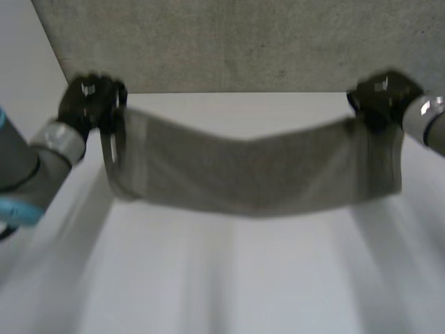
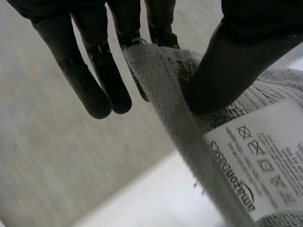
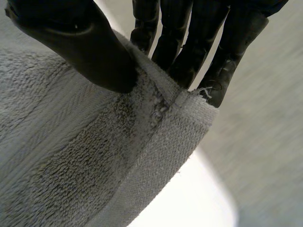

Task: Fold the towel.

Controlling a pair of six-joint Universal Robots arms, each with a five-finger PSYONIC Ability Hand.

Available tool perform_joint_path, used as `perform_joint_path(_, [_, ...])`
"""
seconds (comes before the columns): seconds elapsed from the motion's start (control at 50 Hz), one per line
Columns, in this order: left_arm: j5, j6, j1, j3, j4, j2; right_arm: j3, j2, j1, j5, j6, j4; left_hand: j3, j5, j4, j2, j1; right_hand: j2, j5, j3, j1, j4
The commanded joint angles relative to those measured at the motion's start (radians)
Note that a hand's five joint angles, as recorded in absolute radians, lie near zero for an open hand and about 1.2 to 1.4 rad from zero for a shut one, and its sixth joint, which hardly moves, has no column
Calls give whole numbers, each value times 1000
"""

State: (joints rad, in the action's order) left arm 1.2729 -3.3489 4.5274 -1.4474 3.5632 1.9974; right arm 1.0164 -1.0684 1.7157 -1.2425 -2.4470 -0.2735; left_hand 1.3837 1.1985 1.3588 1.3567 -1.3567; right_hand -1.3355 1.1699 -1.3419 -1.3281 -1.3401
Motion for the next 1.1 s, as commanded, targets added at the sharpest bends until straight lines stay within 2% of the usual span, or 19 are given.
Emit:
perform_joint_path(0.02, [135,29,-74,424,-30,9,-264,-27,59,-57,-278,277,13,23,37,40,-40,-61,52,-54,-68,-56])
perform_joint_path(0.04, [135,29,-74,424,-30,9,-280,-74,58,-63,-352,324,13,23,37,40,-40,-61,52,-54,-68,-56])
perform_joint_path(0.1, [158,82,-64,506,-24,-20,-288,-125,53,-58,-408,327,13,23,37,40,-40,-61,52,-54,-68,-56])
perform_joint_path(0.14, [158,150,-53,521,-17,-60,-292,-151,42,-17,-460,271,13,23,37,40,-40,-61,52,-54,-68,-56])
perform_joint_path(0.22, [160,193,-18,484,-21,-77,-286,-128,41,34,-443,186,13,23,37,40,-40,-61,52,-54,-68,-56])
perform_joint_path(0.32, [129,201,38,282,-12,-111,-191,-130,28,98,-326,89,13,23,37,40,-40,-61,52,-54,-68,-56])
perform_joint_path(0.36, [48,201,58,123,6,-143,-83,-133,4,129,-230,54,13,23,37,40,-40,-61,52,-54,-68,-56])
perform_joint_path(0.38, [48,201,58,122,6,-143,-82,-133,4,129,-230,54,13,23,37,40,-40,-61,52,-54,-68,-56])
perform_joint_path(0.42, [-30,200,91,-52,46,-169,23,-133,-14,156,-155,45,13,23,37,40,-40,-61,52,-54,-68,-56])
perform_joint_path(0.48, [-64,198,117,-137,74,-193,85,-133,-27,172,-127,45,13,23,37,40,-40,-61,52,-54,-68,-56])
perform_joint_path(0.52, [-118,195,162,-296,127,-242,192,-136,-65,202,-99,50,13,23,37,40,-40,-61,52,-54,-68,-56])
perform_joint_path(0.6, [-172,197,183,-424,172,-279,289,-142,-94,250,-92,50,13,23,37,40,-40,-61,52,-54,-68,-56])
perform_joint_path(0.66, [-208,197,205,-526,189,-333,369,-176,-114,298,-92,50,13,23,37,40,-40,-61,52,-54,-68,-56])
perform_joint_path(0.7, [-225,201,238,-594,187,-397,439,-258,-149,337,-98,45,13,23,37,40,-40,-61,52,-54,-68,-56])
perform_joint_path(0.82, [-241,215,282,-640,177,-526,470,-394,-180,357,-110,36,13,23,37,40,-40,-61,52,-54,-68,-56])
perform_joint_path(0.9, [-268,287,306,-637,166,-607,446,-469,-199,350,-133,20,13,23,37,40,-40,-61,52,-54,-68,-56])
perform_joint_path(1.04, [-279,358,314,-614,180,-600,344,-440,-209,360,-139,-76,13,23,37,40,-40,-61,52,-54,-68,-56])
perform_joint_path(1.08, [-277,353,314,-600,184,-572,294,-324,-199,347,-115,-107,13,23,37,40,-40,-61,52,-54,-68,-56])
perform_joint_path(1.1, [-276,347,314,-572,190,-507,294,-323,-199,347,-115,-107,13,23,37,40,-40,-61,52,-54,-68,-56])
